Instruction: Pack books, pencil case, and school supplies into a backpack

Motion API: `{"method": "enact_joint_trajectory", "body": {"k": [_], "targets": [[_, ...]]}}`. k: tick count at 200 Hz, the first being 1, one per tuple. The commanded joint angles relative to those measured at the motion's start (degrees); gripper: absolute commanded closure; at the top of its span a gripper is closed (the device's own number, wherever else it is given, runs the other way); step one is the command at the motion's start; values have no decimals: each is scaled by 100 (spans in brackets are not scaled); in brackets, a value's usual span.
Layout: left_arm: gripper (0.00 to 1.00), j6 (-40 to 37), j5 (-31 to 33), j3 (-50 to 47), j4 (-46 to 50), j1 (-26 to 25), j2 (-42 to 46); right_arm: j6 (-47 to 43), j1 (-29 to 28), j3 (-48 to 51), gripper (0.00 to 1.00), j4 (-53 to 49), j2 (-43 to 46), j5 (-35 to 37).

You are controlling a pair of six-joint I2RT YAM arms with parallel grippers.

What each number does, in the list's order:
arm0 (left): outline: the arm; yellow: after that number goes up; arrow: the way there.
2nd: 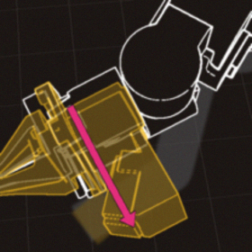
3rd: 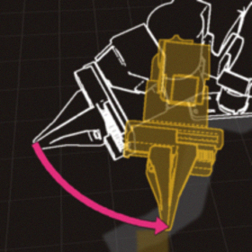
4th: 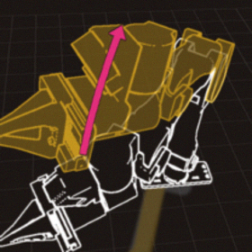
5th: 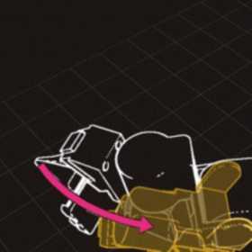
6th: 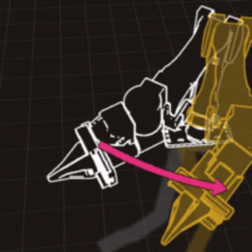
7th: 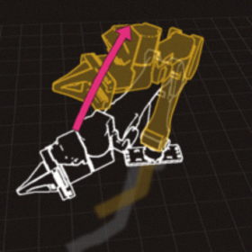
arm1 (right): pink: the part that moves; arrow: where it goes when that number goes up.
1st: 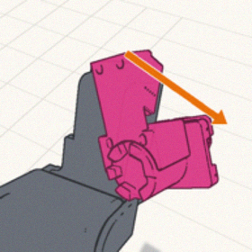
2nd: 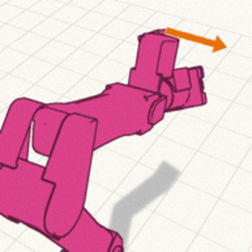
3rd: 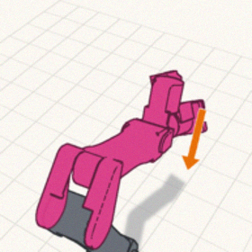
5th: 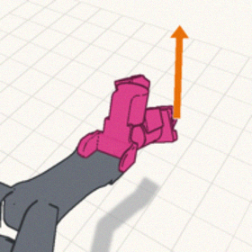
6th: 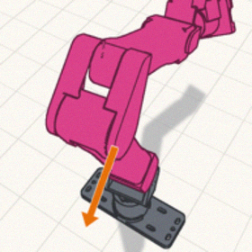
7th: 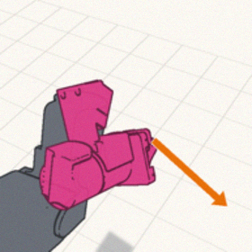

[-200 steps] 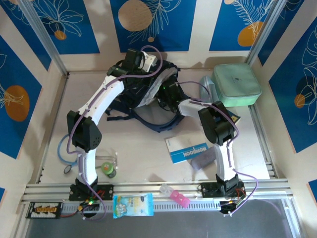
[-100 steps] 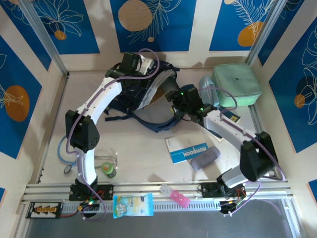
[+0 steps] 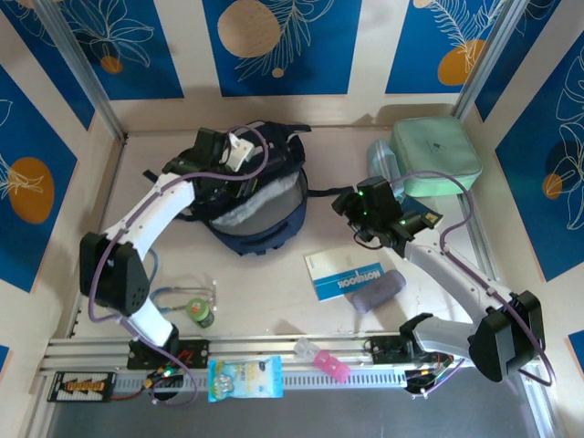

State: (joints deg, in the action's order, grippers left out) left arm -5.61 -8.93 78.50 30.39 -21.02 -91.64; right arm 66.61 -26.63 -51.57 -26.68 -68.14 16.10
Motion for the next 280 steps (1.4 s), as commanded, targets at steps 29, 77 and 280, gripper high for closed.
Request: {"method": "enact_joint_trajectory", "body": {"k": [29, 77, 280], "targets": [[11, 1808, -1097, -956, -1293, -11, 805, -723, 380, 274, 30, -228, -645, -1109], [10, 2784, -1483, -812, -1411, -689, 339, -554, 454, 342, 31, -559, -1139, -1089], [9, 3201, -725, -167, -1279, -1827, -1050, -1728, 1151, 148, 42, 1430, -2137, -2202]]}}
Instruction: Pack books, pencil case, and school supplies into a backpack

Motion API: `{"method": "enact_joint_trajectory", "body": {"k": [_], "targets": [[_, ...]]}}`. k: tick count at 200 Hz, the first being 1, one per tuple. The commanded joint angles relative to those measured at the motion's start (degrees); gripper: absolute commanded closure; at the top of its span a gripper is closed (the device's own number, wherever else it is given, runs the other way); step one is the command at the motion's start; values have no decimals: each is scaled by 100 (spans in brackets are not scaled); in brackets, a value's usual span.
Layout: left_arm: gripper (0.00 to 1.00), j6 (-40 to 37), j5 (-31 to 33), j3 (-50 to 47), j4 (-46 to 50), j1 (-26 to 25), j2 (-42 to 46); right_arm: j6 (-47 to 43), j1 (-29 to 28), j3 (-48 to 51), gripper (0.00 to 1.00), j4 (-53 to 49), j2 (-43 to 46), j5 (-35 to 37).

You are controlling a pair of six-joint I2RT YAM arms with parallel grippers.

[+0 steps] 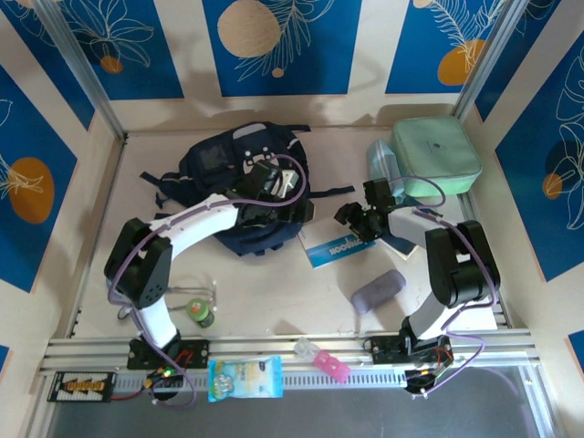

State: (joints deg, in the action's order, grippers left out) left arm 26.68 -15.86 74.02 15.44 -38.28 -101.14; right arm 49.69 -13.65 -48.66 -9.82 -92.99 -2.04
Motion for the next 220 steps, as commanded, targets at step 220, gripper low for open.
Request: {"method": "enact_joint_trajectory", "body": {"k": [220], "targets": [[9, 124, -446, 796, 609, -57, -370, 69, -830, 806, 47, -2099, 1903, 318]]}}
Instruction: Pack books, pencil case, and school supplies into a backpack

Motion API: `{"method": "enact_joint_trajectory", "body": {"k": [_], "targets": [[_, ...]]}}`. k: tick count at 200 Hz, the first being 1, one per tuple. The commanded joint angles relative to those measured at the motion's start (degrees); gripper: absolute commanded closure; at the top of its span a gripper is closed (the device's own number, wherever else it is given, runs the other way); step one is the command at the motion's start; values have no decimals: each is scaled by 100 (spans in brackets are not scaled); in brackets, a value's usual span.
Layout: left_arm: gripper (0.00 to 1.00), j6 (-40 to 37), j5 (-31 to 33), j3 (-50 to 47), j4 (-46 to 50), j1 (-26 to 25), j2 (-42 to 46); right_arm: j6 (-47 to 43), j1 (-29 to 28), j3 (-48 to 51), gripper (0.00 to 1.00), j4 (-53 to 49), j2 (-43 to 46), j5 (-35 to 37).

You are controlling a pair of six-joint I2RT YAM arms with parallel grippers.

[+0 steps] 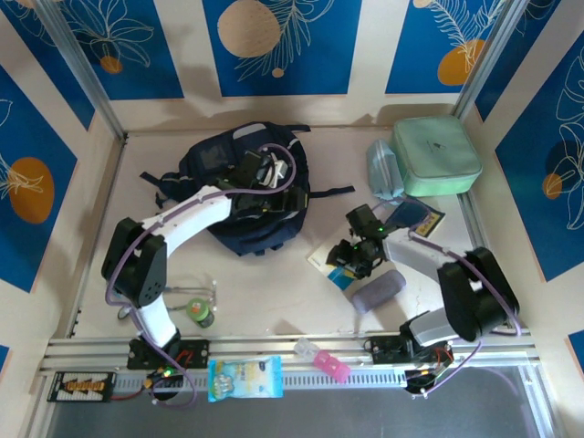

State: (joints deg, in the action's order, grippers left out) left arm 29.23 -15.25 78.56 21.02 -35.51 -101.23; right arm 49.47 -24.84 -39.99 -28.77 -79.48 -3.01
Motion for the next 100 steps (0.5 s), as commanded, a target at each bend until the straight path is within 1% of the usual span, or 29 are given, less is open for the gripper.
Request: {"method": "enact_joint_trajectory", "body": {"k": [1, 13, 31, 45, 64, 76, 100], "targets": [[10, -130, -511, 356, 52, -352, -379, 112, 305, -62, 47, -192, 567, 428], [12, -56, -558, 491, 51, -537, -614, 310, 569, -45, 47, -81, 623, 568], [22, 44, -678, 733, 144, -750, -1032, 521, 971, -73, 49, -22, 416, 579], [29, 104, -802, 925, 219, -852, -1359, 564, 1174, -114, 51, 35, 198, 511], [38, 121, -822, 1190, 390, -952, -1727, 496, 1304, -116, 51, 252, -19, 319], [42, 115, -809, 1375, 534, -988, -1923, 463, 1356, -123, 51, 320, -134, 207], [44, 61, -619, 1619, 793, -1035, -2236, 384, 1436, -109, 51, 316, -337, 75]]}}
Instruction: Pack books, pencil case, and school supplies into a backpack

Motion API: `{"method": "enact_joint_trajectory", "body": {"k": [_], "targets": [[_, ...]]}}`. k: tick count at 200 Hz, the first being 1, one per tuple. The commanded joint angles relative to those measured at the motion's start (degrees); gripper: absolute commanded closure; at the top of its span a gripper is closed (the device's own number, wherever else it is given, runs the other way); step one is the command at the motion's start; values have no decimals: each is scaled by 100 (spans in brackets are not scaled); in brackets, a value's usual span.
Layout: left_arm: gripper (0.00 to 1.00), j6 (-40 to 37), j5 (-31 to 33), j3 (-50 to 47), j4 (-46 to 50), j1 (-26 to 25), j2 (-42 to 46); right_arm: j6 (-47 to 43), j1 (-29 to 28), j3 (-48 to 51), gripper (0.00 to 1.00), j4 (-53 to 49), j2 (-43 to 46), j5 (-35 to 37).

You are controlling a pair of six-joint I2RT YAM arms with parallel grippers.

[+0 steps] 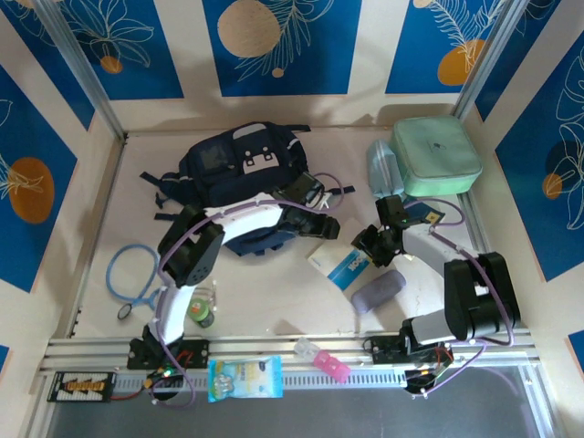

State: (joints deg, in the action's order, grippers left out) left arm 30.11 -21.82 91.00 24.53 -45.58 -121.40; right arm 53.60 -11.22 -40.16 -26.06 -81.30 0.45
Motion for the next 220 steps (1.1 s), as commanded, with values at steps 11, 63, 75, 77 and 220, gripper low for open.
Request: {"method": "enact_joint_trajectory", "body": {"k": [11, 63, 75, 77, 220], "targets": [[45, -59, 123, 473, 564, -21, -334, -53, 94, -59, 51, 62, -205, -304], [53, -72, -106, 646, 683, -75, -640, -61, 129, 73, 51, 110, -260, -343], [55, -66, -112, 673, 709, -82, -706, -72, 131, 73, 51, 110, -270, -339], [55, -66, -112, 673, 710, -82, -715, -79, 130, 71, 51, 113, -265, -349], [60, -69, -1629, 867, 442, -154, -543, 615, 24, 296, 51, 1150, -777, -1433]]}}
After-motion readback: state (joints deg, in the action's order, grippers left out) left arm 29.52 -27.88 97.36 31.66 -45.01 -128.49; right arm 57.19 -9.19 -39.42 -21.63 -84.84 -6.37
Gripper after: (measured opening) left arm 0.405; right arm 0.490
